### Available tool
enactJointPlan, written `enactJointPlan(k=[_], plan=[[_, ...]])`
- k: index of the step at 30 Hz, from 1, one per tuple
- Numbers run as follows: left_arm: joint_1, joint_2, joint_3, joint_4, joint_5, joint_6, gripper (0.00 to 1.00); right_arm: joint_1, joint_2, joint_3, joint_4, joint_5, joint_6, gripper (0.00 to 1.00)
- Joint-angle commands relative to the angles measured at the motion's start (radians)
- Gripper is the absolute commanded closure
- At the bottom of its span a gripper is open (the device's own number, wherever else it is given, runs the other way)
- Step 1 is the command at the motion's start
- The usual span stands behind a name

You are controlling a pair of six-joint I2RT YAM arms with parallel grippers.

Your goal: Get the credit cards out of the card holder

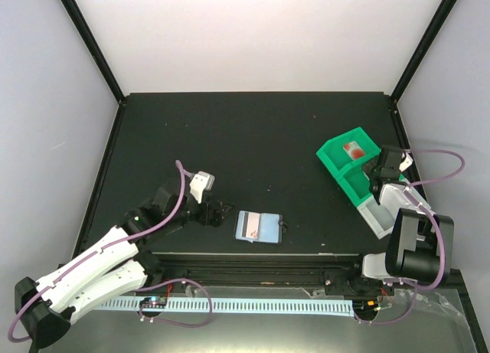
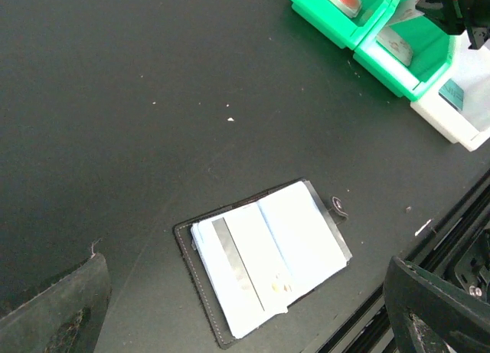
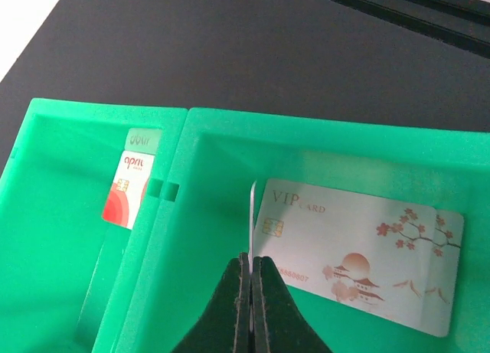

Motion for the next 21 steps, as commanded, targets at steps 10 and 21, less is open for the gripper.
enactJointPlan(k=[10, 21], plan=[[0.015, -0.024, 0.019, -0.013, -0.015, 0.021, 0.01, -0.006, 0.077, 0.063, 0.038, -0.006, 0.049, 0.92], [0.017, -0.031, 0.014, -0.011, -0.009, 0.022, 0.01, -0.006, 0.056, 0.121, -0.103, 0.042, 0.080, 0.71]])
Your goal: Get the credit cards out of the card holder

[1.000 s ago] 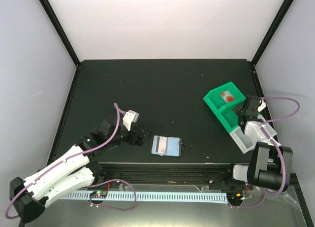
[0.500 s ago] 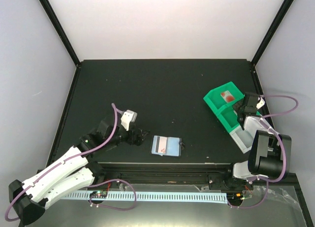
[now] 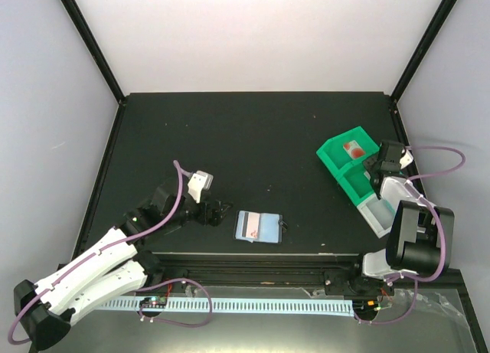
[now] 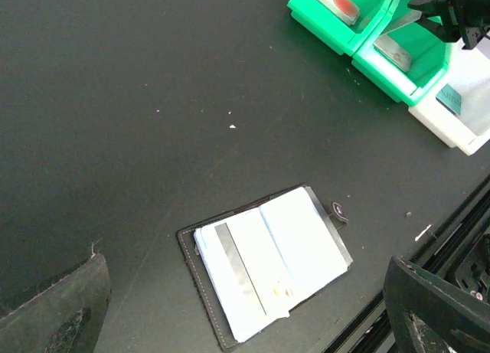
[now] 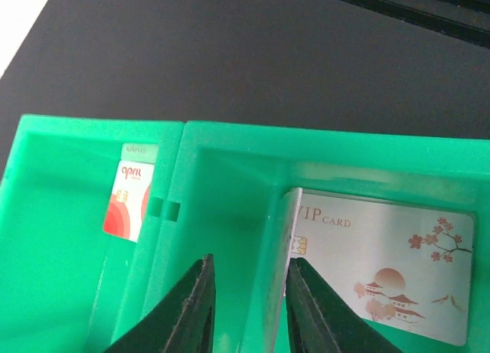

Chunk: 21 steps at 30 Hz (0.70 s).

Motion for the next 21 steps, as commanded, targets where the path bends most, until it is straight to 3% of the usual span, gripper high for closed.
enactJointPlan(k=[1, 13, 21], plan=[[0.006, -0.011, 0.010, -0.002, -0.008, 0.013, 0.01, -0.005, -0.014, 0.065, -0.093, 0.045, 0.016, 0.69], [0.008, -0.006, -0.004, 0.016, -0.013, 0.006, 0.01, -0.005, -0.033, 0.146, -0.302, 0.151, 0.071, 0.59], [0.011, 0.036, -0.007, 0.019, -0.002, 0.003, 0.01, -0.003, -0.084, 0.195, -0.380, 0.135, 0.051, 0.49]])
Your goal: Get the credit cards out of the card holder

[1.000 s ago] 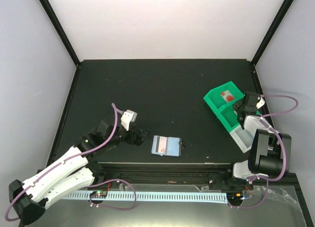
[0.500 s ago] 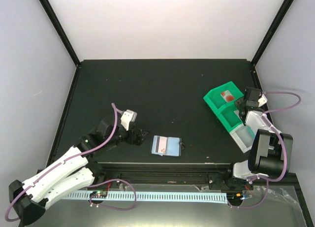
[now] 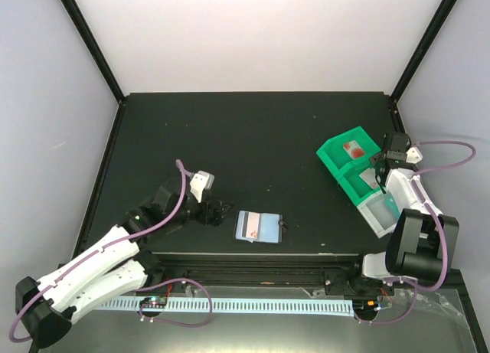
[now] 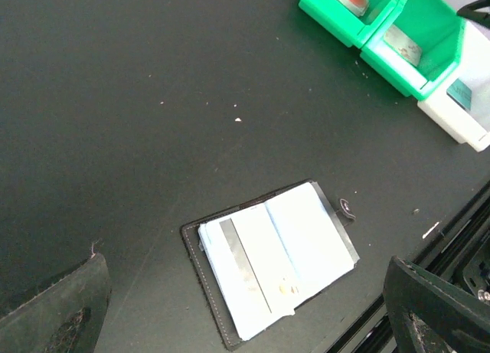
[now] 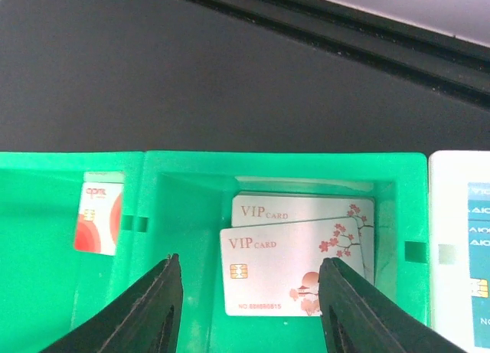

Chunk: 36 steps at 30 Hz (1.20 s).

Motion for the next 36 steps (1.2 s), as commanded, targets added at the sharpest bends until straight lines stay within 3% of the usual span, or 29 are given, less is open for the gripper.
enactJointPlan(k=[1, 6, 10, 17, 22, 29, 36], plan=[[0.008, 0.022, -0.007, 0.017, 0.000, 0.001, 0.01, -0.003, -0.062, 0.038, -0.043, -0.011, -0.026, 0.49], [0.008, 0.063, -0.018, 0.042, 0.043, -0.027, 0.01, -0.003, -0.115, 0.016, -0.003, -0.195, -0.111, 0.47], [0.008, 0.116, -0.041, 0.096, 0.093, -0.089, 0.02, 0.001, -0.158, -0.015, 0.012, -0.340, -0.158, 0.39], [0.008, 0.240, -0.083, 0.205, 0.172, -0.156, 0.16, 0.024, -0.282, -0.102, 0.030, -0.516, -0.212, 0.38], [0.008, 0.326, -0.141, 0.391, 0.276, -0.202, 0.29, 0.103, -0.357, -0.174, 0.053, -0.593, -0.230, 0.37], [0.007, 0.470, -0.140, 0.485, 0.283, -0.223, 0.34, 0.266, -0.426, -0.233, 0.062, -0.670, -0.253, 0.37], [-0.004, 0.609, -0.144, 0.544, 0.297, -0.282, 0.52, 0.459, -0.488, -0.324, 0.125, -0.699, -0.216, 0.37]])
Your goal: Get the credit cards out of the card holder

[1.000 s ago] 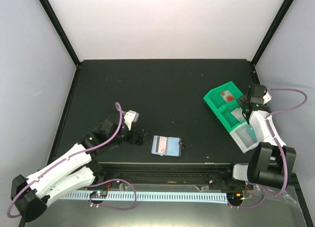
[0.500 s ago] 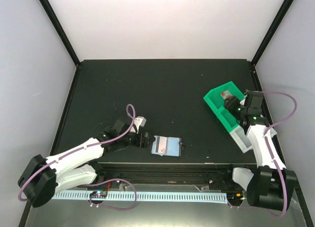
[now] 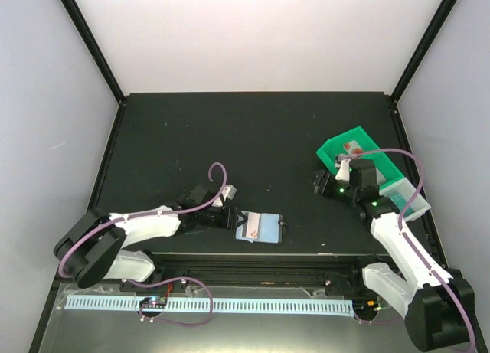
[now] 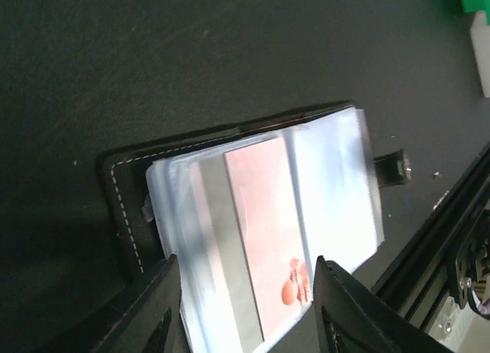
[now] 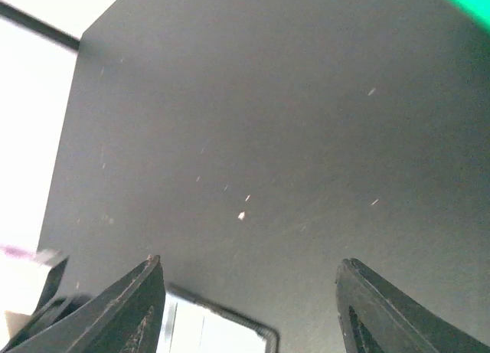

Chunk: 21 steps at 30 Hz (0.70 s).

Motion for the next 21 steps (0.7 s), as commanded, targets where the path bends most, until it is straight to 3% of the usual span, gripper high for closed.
enactJointPlan(k=[1, 7, 14, 17, 21], plan=[[-0.012, 0.073, -0.005, 0.076, 0.015, -0.059, 0.54, 0.108, -0.043, -0.060, 0.068, -0.035, 0.025, 0.38], [-0.062, 0.152, -0.019, 0.145, 0.027, -0.136, 0.67, 0.319, -0.041, -0.126, 0.154, 0.020, 0.099, 0.41], [-0.147, 0.162, 0.023, 0.099, -0.021, -0.173, 0.77, 0.542, 0.056, -0.140, 0.241, 0.087, 0.141, 0.49], [-0.149, 0.131, 0.011, 0.093, -0.042, -0.193, 0.77, 0.615, 0.111, -0.139, 0.257, 0.116, 0.146, 0.54], [-0.149, 0.086, 0.013, 0.081, -0.061, -0.199, 0.68, 0.666, 0.165, -0.157, 0.278, 0.141, 0.154, 0.60]])
